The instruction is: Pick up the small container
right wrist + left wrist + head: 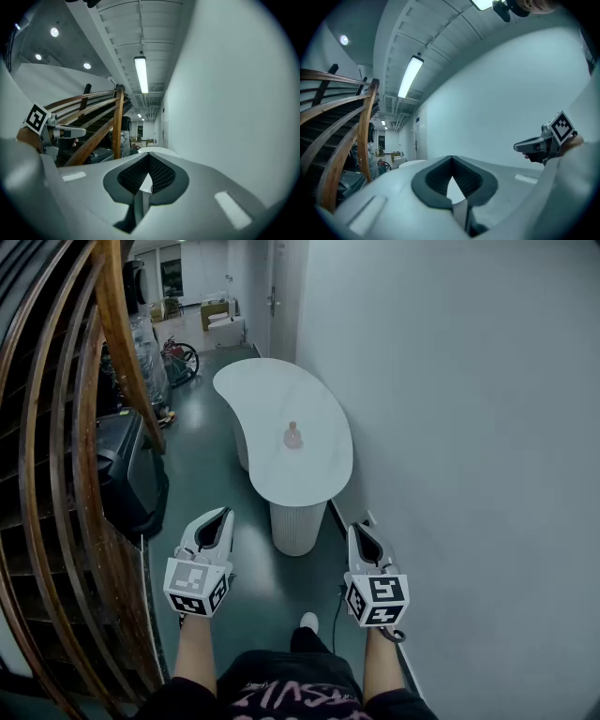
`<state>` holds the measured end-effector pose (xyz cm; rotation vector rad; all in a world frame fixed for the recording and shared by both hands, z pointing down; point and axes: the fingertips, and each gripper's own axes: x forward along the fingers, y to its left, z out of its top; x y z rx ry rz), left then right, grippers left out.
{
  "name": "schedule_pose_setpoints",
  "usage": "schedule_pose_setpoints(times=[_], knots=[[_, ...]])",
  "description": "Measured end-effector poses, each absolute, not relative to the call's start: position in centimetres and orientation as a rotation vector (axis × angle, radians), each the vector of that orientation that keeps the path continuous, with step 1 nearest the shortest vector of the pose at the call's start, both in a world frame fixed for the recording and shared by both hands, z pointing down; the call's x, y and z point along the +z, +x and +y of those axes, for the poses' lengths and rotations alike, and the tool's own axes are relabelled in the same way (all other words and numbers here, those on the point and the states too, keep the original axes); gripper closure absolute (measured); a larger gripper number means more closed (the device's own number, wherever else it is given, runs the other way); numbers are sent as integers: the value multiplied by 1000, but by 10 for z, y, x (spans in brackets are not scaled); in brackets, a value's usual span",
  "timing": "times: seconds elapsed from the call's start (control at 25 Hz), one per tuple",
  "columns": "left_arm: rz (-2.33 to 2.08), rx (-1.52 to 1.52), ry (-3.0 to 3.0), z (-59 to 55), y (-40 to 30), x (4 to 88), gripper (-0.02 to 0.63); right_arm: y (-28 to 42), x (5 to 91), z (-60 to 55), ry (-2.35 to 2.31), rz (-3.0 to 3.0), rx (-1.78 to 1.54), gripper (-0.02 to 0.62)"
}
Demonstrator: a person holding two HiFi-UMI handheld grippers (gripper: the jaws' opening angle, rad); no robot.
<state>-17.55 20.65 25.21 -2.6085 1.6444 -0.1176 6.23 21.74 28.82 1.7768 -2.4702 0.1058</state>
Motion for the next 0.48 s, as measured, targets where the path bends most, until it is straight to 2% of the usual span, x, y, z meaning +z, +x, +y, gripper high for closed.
schedule_pose_setpoints(times=[0.48], knots=[[1629,-133,-2614,213,-174,251,605,59,282,222,1772,-2475,83,586]])
